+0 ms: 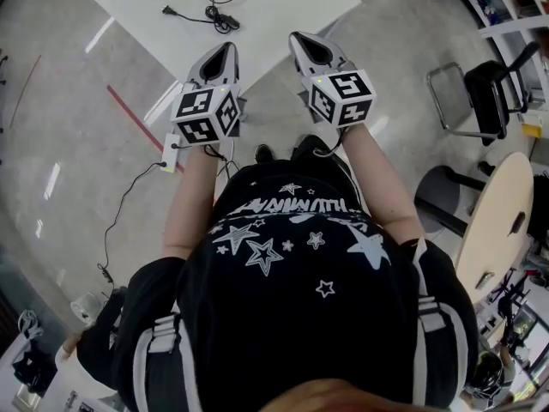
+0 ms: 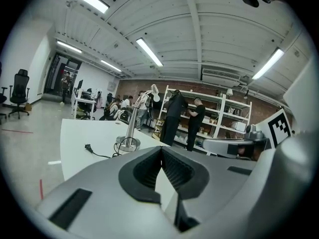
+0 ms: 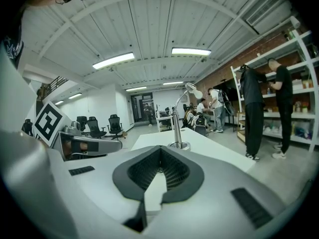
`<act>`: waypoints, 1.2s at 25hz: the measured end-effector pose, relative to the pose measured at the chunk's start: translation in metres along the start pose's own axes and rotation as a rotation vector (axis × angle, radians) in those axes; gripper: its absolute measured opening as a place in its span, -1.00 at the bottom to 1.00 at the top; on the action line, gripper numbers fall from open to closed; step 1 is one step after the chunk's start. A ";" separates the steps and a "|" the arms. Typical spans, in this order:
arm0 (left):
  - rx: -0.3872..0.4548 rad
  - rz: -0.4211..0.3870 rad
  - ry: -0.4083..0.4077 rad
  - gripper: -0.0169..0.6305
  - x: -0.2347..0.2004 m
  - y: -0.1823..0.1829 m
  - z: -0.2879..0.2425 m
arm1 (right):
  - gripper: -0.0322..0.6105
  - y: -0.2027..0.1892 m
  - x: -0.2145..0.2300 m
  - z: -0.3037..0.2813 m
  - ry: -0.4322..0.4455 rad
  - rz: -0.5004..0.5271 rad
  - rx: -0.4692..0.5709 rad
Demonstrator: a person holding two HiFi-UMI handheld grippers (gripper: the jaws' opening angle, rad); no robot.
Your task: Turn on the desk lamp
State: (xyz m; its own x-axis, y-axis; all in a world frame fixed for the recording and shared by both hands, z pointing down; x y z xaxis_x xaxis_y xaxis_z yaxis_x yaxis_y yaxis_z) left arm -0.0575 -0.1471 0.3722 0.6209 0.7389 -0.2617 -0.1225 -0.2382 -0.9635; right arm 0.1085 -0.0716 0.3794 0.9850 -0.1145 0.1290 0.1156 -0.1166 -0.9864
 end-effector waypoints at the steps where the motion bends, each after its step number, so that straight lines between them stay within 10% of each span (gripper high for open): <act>1: 0.000 0.000 0.005 -0.92 0.000 -0.001 -0.001 | -0.89 -0.001 0.002 -0.001 0.003 0.000 -0.001; 30: 0.001 0.011 0.387 -0.92 -0.034 -0.005 -0.100 | -0.89 0.015 0.109 -0.158 0.362 -0.009 -0.083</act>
State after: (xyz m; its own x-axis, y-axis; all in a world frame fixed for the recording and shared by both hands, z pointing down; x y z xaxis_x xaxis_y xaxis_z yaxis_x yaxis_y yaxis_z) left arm -0.0004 -0.2346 0.3914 0.8657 0.4438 -0.2316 -0.1317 -0.2443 -0.9607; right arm 0.1971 -0.2419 0.3944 0.8730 -0.4532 0.1804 0.0990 -0.1975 -0.9753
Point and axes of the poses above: the fingertips, and each gripper's own axes: z backward along the fingers, x to its right, y out of its top, the point moved 6 cm from there along z, backward along the fingers, and after that the axes turned 8 degrees about x, right-handed, at the moved point
